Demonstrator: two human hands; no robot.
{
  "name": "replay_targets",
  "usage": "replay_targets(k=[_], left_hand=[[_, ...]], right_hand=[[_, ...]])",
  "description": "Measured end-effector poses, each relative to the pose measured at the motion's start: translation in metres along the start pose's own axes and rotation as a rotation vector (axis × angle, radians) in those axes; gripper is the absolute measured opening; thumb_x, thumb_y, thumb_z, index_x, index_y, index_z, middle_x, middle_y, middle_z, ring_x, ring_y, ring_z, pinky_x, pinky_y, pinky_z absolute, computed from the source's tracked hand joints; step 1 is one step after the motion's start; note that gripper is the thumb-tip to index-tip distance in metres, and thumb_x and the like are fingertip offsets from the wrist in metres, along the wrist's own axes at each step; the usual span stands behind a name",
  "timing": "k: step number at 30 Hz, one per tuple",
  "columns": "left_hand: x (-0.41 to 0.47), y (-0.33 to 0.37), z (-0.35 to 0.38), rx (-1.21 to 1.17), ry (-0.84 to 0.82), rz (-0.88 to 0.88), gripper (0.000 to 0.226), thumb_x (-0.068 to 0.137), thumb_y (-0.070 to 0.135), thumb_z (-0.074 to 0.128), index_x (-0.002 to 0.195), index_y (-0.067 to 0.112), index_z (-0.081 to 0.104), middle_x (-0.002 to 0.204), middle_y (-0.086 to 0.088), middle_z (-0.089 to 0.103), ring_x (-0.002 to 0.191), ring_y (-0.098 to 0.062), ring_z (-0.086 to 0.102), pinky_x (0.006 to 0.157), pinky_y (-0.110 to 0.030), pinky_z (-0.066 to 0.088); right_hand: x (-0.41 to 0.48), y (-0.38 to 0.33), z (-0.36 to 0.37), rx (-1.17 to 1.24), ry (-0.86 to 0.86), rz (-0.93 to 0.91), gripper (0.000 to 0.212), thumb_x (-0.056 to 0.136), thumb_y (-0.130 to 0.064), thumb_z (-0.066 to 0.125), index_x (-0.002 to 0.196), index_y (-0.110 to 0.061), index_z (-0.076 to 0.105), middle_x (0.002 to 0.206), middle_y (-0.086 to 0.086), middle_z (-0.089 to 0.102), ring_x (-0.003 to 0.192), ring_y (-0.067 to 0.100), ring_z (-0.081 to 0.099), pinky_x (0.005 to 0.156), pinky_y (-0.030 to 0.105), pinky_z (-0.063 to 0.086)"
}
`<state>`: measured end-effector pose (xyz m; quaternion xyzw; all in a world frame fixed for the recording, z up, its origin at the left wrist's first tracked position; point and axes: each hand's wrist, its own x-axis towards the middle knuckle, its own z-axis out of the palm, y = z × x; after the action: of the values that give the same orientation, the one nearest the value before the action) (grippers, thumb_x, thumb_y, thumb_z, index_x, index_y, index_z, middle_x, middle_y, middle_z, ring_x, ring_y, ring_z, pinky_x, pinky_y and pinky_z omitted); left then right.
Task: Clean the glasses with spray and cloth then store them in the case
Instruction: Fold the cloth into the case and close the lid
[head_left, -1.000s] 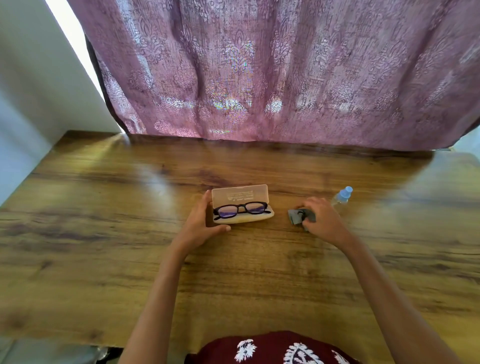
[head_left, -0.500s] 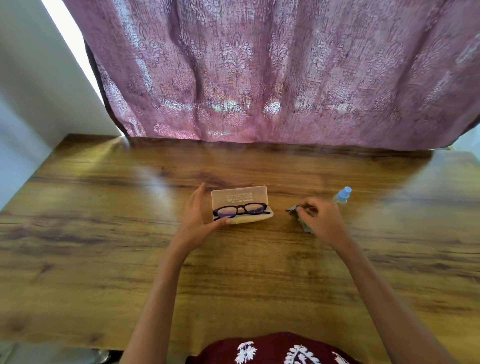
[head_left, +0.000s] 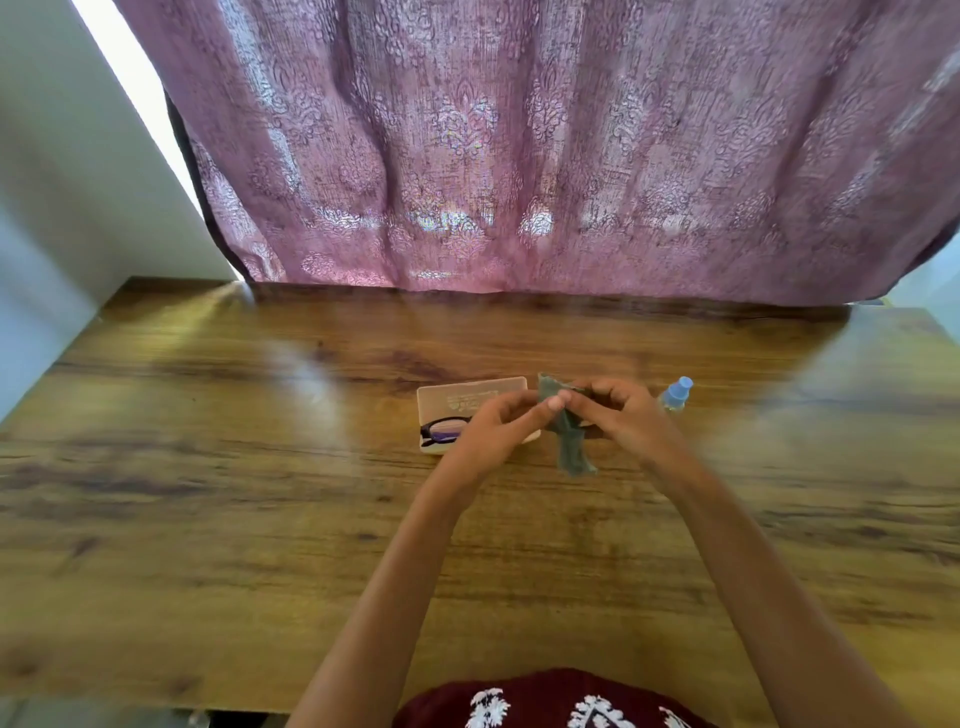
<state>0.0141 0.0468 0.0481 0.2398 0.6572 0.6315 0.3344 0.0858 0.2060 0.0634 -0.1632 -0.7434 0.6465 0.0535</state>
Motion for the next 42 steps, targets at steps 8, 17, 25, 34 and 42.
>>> replay_targets(k=[8,17,25,34,42], left_hand=[[-0.002,0.005,-0.009,-0.087,0.004,0.000,0.035,0.094,0.014,0.058,0.115,-0.014,0.050,0.101,-0.012,0.067,0.092,-0.014,0.065,0.085,-0.024,0.051],[-0.003,0.017,-0.011,-0.115,0.029,0.004,0.024,0.093,0.020,0.058,0.112,0.006,0.065,0.098,-0.006,0.070,0.092,-0.015,0.065,0.084,-0.029,0.053],[-0.005,0.021,-0.013,-0.244,0.144,0.009,0.024,0.096,0.015,0.054,0.118,0.008,0.062,0.102,-0.007,0.071,0.090,-0.018,0.068,0.075,-0.032,0.059],[-0.006,0.024,-0.015,-0.150,0.185,-0.051,0.017,0.095,0.017,0.056,0.110,0.015,0.063,0.094,0.001,0.071,0.079,-0.008,0.069,0.063,-0.026,0.058],[-0.009,0.023,-0.031,-0.072,0.097,-0.029,0.032,0.087,0.001,0.064,0.117,0.013,0.060,0.105,-0.005,0.070,0.090,-0.014,0.070,0.072,-0.025,0.058]], right_hand=[[-0.005,-0.014,-0.009,0.114,-0.015,0.008,0.006,0.084,-0.017,0.069,0.089,-0.017,0.071,0.077,-0.007,0.073,0.075,0.006,0.068,0.063,0.022,0.055],[-0.004,-0.009,-0.005,0.588,-0.040,0.114,0.047,0.074,-0.005,0.069,0.119,-0.009,0.060,0.101,0.006,0.071,0.091,0.013,0.069,0.075,0.021,0.057],[-0.014,-0.001,0.011,0.716,-0.115,0.278,0.032,0.077,-0.031,0.066,0.097,-0.009,0.074,0.100,0.013,0.073,0.086,0.017,0.071,0.072,0.025,0.060],[-0.015,0.011,0.023,0.593,-0.194,0.289,0.047,0.079,-0.029,0.067,0.116,0.001,0.063,0.109,0.016,0.069,0.098,0.024,0.068,0.087,0.036,0.057],[-0.012,0.006,0.022,0.627,-0.036,0.141,0.030,0.071,-0.007,0.070,0.100,-0.012,0.068,0.095,0.005,0.074,0.086,0.017,0.071,0.071,0.030,0.060]])
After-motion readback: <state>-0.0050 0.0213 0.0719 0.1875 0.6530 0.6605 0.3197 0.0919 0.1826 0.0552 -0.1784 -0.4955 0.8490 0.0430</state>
